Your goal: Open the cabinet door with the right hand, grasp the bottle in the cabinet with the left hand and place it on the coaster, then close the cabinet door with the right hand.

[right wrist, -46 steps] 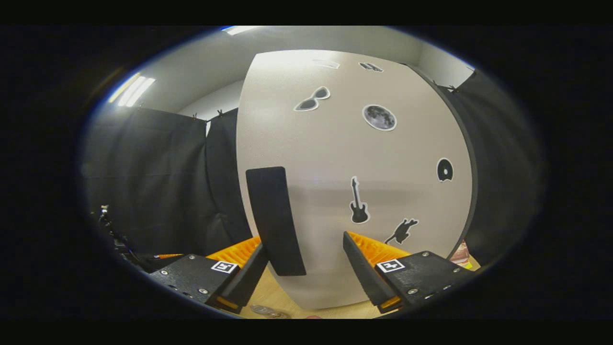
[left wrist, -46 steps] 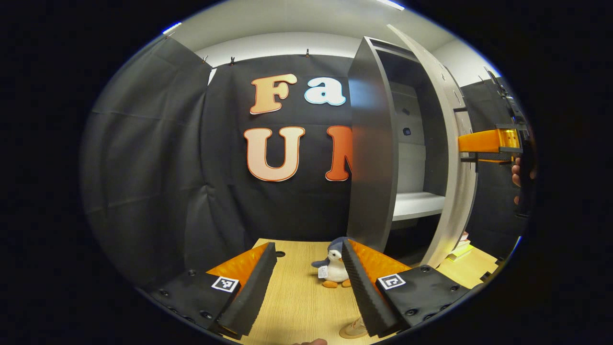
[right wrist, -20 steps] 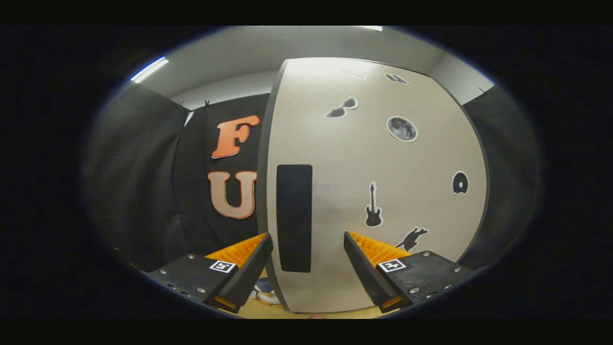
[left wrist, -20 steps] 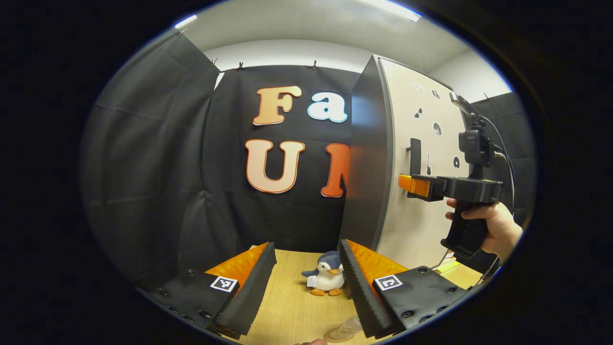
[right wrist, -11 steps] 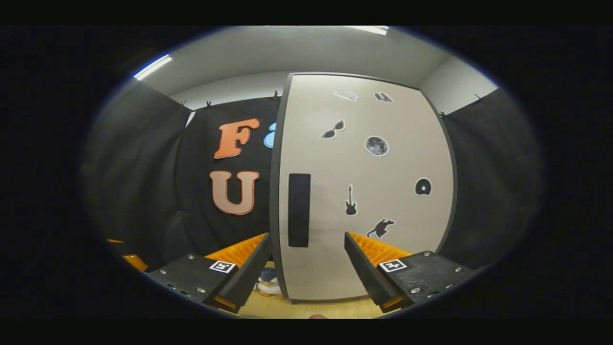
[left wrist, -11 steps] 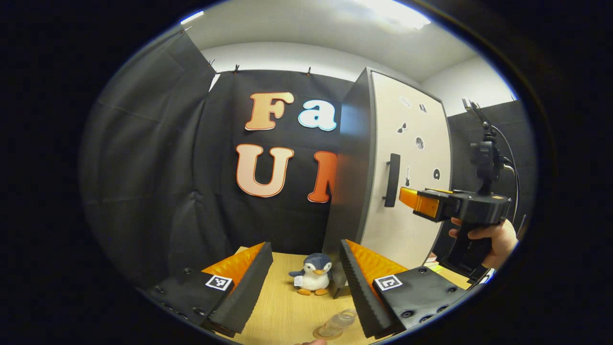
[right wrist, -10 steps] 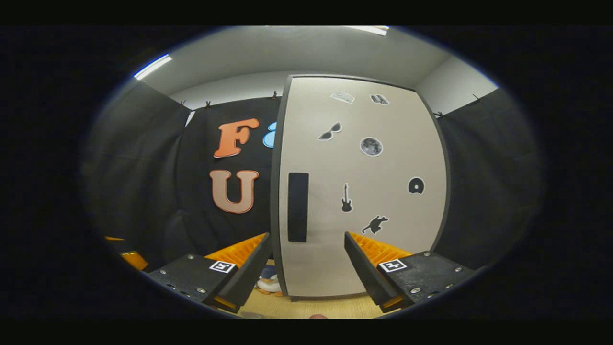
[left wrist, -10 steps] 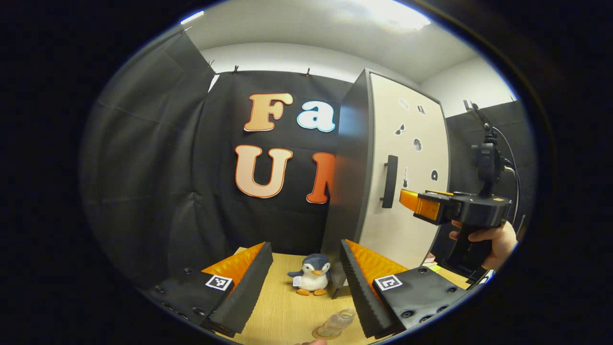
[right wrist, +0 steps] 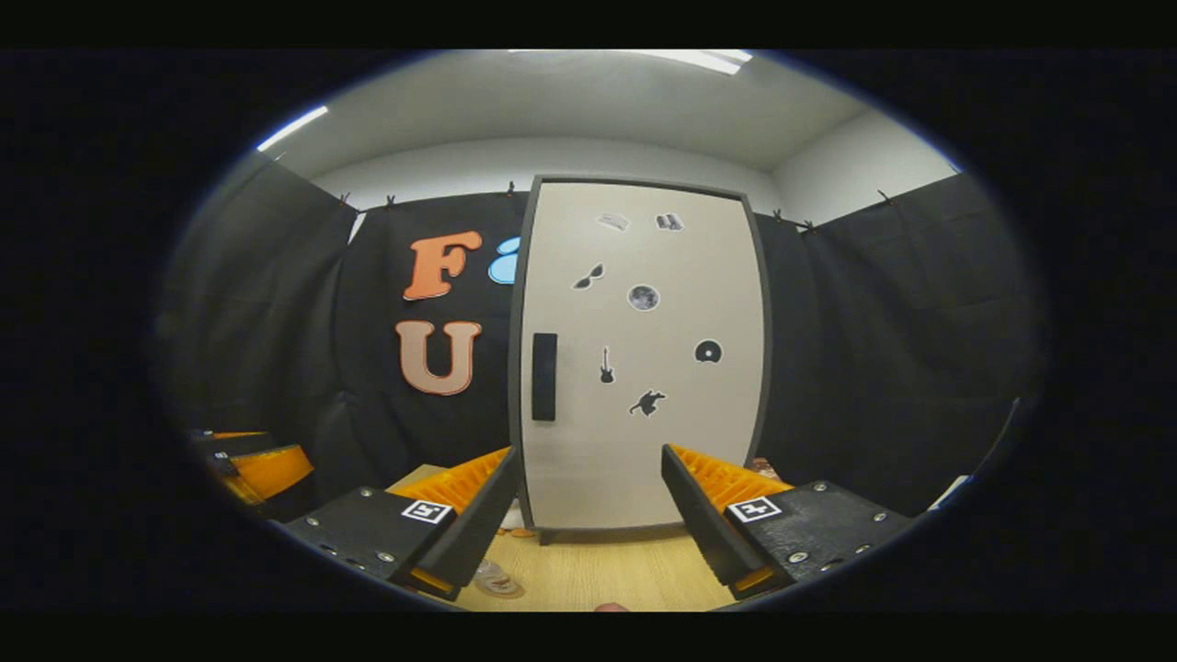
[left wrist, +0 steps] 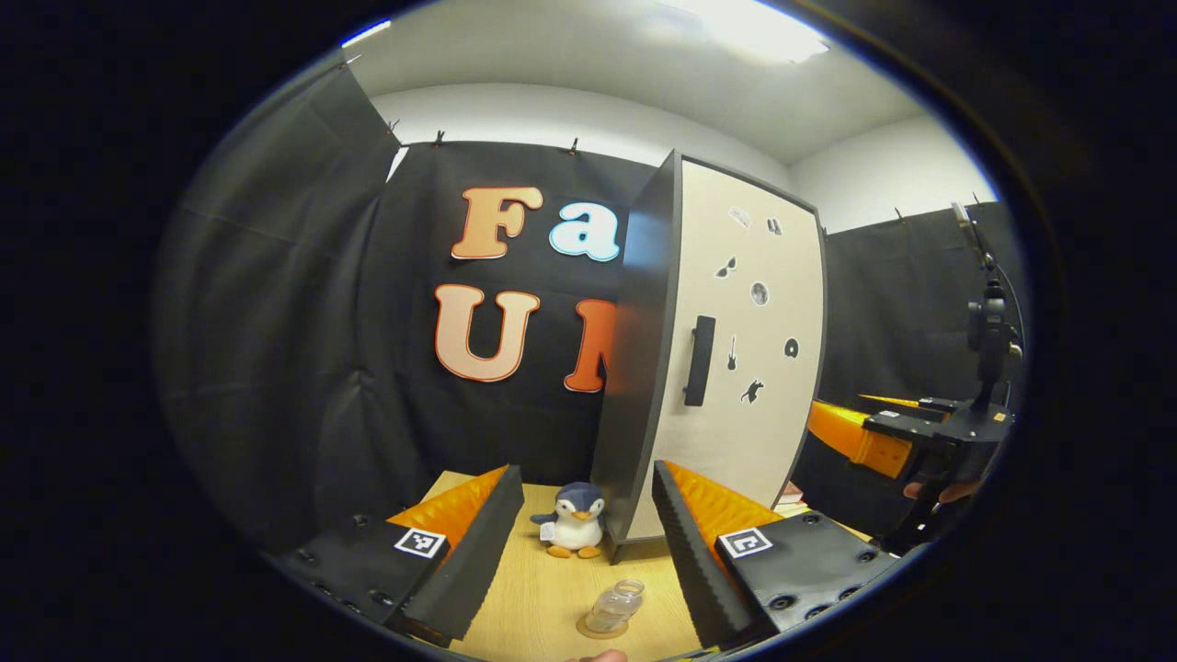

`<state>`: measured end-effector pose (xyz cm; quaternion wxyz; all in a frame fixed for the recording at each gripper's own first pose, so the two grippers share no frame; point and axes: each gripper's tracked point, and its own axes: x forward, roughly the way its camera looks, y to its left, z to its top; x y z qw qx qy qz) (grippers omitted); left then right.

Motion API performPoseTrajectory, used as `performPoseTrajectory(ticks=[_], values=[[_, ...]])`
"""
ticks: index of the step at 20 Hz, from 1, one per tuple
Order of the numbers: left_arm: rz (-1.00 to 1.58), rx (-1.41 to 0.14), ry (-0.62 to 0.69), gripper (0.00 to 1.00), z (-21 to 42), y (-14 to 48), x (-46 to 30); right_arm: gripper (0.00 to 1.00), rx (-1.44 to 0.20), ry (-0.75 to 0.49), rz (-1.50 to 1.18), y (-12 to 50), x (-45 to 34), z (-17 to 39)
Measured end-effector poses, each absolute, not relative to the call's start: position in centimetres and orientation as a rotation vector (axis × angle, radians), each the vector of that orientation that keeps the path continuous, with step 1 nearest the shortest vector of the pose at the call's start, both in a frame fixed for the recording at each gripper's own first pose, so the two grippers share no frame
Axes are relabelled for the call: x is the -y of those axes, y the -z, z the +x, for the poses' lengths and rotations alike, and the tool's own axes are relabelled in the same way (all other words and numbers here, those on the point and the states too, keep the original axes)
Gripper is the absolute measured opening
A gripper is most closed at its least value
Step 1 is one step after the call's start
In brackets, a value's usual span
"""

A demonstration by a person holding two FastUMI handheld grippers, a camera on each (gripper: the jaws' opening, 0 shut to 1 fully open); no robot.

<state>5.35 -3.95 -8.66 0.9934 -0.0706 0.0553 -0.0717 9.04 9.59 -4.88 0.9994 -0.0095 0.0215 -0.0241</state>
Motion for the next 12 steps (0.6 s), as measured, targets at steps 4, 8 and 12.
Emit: performPoseTrajectory(ticks=[4,8,12], values=[[-0.118,-0.108,0.121,0.92,4.1,7.1,6.9,0.94,-0.031,0.033,-0.001,3.2,-6.4,5.3],[-0.078,-0.095,0.096,0.97,2.8,5.7,10.5,0.94,-0.019,0.009,0.049,2.3,-3.2,3.0],[-0.062,-0.098,0.066,0.97,1.7,5.3,12.4,0.94,-0.017,-0.004,0.073,2.5,-0.5,2.7]])
